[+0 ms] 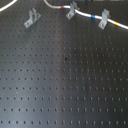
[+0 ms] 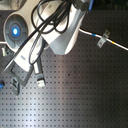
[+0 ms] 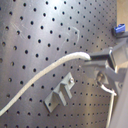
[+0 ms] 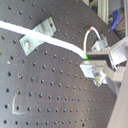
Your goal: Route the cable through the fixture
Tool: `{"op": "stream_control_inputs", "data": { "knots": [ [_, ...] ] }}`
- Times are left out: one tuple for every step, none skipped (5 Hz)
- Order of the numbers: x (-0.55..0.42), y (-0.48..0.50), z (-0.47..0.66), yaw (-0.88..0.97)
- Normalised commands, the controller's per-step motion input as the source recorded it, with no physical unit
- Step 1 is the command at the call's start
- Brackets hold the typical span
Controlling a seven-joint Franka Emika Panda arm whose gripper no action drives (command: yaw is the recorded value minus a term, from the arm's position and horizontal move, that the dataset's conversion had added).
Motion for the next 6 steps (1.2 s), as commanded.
{"op": "stream_control_inputs", "data": {
  "knots": [
    [-0.151,0.434,0.32,0.43],
    [-0.022,0.4,0.41,0.43],
    [0.012,0.361,0.47,0.39],
    [-0.25,0.227,0.32,0.16],
    [-0.38,0.032,0.32,-0.22],
    [-0.273,0.011,0.31,-0.41]
  ]
}}
